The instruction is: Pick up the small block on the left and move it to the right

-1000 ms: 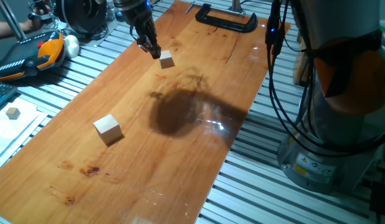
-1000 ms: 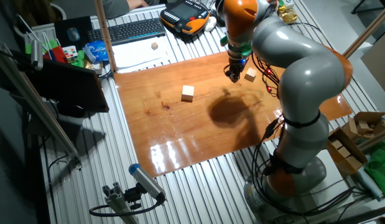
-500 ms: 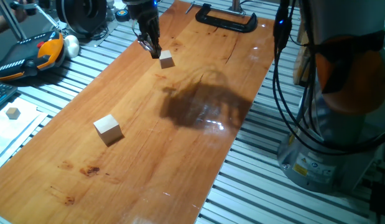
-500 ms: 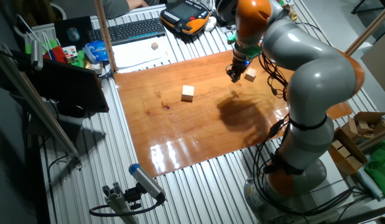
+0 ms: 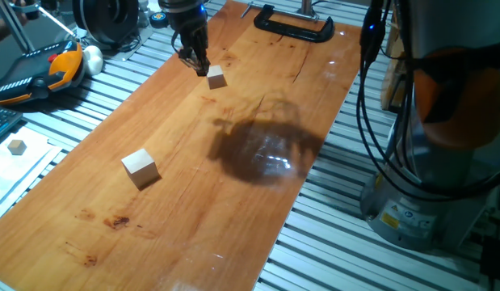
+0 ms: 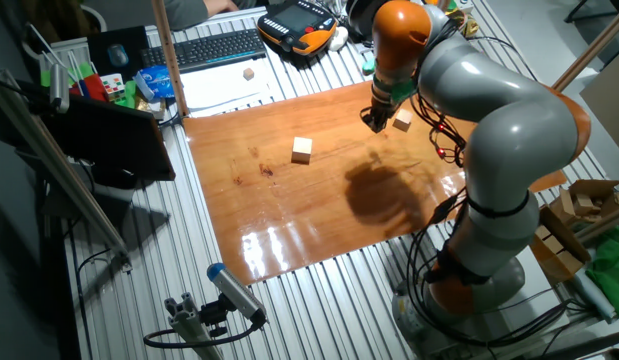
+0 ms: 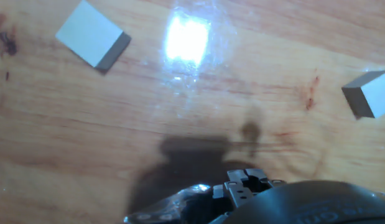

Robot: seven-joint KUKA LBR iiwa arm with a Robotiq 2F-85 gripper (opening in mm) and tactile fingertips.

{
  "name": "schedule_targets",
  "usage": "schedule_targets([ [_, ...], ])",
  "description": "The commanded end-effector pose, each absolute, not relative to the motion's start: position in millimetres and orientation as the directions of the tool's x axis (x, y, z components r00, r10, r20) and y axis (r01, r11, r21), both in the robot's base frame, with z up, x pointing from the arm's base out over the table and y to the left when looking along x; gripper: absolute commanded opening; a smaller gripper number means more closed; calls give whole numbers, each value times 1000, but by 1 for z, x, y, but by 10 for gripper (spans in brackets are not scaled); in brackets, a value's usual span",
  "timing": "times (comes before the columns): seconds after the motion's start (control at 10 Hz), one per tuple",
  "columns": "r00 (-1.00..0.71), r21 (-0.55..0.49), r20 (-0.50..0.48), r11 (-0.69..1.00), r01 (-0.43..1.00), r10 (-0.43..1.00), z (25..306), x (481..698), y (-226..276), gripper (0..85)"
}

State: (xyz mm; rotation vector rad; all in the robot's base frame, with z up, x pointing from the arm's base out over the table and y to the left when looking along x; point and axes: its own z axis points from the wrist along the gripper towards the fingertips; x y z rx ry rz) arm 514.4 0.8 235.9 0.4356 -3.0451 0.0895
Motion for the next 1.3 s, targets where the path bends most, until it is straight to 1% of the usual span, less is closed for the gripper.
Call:
schedule_targets([
  [0.0, -954, -53, 73, 955, -293, -289, 236, 514, 1, 7],
  [0.1, -951, -72, 63, 949, -307, -302, 236, 515, 0, 20],
  [0.3, -946, -85, 56, 942, -324, -320, 238, 528, -11, 130],
  [0.5, -930, -85, 69, 926, -367, -362, 236, 552, -30, 283],
  [0.6, -926, -84, 70, 923, -376, -371, 234, 562, -39, 327],
  [0.7, -924, -86, 73, 921, -380, -375, 231, 570, -49, 360],
  [0.9, -914, -70, 69, 911, -405, -401, 221, 586, -66, 383],
  [1.0, -912, -71, 71, 910, -408, -404, 216, 590, -73, 393],
  [1.2, -908, -71, 70, 906, -418, -413, 204, 596, -84, 470],
])
